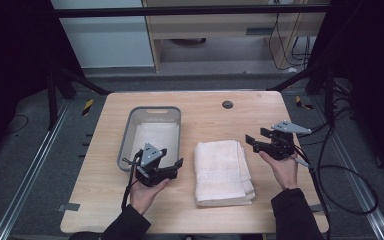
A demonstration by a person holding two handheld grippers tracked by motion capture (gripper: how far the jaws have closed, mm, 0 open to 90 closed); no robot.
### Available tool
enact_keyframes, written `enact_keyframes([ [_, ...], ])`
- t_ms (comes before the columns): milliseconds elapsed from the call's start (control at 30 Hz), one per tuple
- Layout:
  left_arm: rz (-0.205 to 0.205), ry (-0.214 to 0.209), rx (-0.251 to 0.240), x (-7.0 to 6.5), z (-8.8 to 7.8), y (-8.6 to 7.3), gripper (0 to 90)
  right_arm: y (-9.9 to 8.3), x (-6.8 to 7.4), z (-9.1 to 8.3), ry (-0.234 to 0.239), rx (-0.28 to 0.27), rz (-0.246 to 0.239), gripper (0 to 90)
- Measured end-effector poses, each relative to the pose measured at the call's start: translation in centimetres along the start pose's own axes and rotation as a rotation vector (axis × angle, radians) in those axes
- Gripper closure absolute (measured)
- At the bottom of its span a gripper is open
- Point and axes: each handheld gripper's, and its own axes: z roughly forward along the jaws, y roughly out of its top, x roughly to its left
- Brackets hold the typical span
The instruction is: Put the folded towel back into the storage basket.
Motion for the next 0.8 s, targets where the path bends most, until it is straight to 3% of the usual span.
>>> enact_keyframes([
  [333,0.013,-0.028,0.017,-1.2,1.0,-0.2,32.1,-0.1,-0.3,0.8,-0.004,0.006,-0.006,30.8],
  [800,0.059,-0.050,0.059,-2.9,2.0,-1.0,32.8,-1.5,0.3,3.4,-0.005,0.107,-0.044,28.0],
])
